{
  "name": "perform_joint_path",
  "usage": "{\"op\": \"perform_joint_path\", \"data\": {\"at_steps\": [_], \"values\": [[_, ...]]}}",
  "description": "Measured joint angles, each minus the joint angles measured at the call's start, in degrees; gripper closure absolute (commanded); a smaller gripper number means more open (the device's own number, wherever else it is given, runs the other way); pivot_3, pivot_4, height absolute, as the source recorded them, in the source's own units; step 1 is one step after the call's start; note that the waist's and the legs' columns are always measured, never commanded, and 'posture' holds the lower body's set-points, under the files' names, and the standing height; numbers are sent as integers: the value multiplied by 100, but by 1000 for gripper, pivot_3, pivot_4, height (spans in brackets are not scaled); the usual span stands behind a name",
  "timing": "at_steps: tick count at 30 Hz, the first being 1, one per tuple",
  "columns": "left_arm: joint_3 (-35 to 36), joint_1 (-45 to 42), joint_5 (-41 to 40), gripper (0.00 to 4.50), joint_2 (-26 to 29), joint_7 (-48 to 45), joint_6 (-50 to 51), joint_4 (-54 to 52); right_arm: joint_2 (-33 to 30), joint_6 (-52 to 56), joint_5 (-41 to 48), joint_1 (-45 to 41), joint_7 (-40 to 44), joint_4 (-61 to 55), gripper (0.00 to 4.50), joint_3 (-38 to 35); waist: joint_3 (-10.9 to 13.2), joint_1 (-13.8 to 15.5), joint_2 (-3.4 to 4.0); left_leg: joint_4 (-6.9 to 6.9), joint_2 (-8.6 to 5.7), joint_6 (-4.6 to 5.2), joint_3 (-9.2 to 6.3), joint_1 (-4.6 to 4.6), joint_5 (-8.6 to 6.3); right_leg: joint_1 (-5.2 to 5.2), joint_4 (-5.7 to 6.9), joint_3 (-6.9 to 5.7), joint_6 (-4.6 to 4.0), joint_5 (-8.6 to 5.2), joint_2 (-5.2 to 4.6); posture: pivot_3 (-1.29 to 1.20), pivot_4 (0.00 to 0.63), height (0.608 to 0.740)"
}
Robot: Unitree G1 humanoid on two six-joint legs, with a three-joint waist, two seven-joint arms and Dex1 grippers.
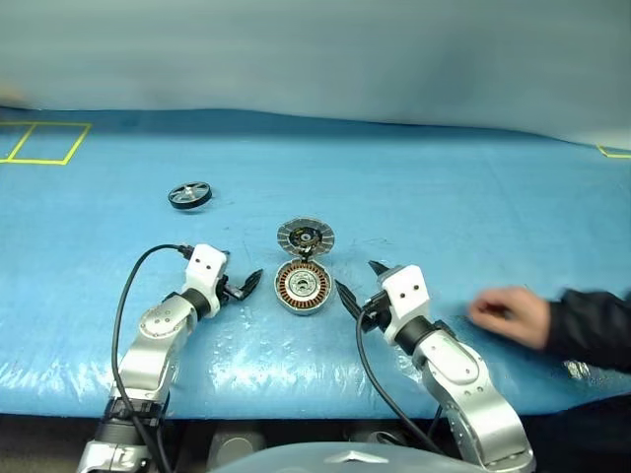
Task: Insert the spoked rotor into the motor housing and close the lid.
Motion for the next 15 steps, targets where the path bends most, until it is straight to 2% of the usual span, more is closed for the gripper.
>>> {"op": "perform_joint_path", "data": {"at_steps": [9, 15], "values": [[24, 601, 1, 0, 28, 45, -56, -907, 291, 382, 140, -110, -305, 25, 680, -429, 0, 12, 0, 2, 1, 0, 1, -1, 0, -1, 1, 1, -12, -6, 0, 0, 150, 740], [-84, 915, -142, 0, 70, -147, -85, -1600, 518, 579, 77, -260, -707, 502, 680, -682, 1, 12, 1, 0, 0, 0, 2, -4, 0, -4, 1, 2, -14, -7, -1, 0, 150, 740]]}}
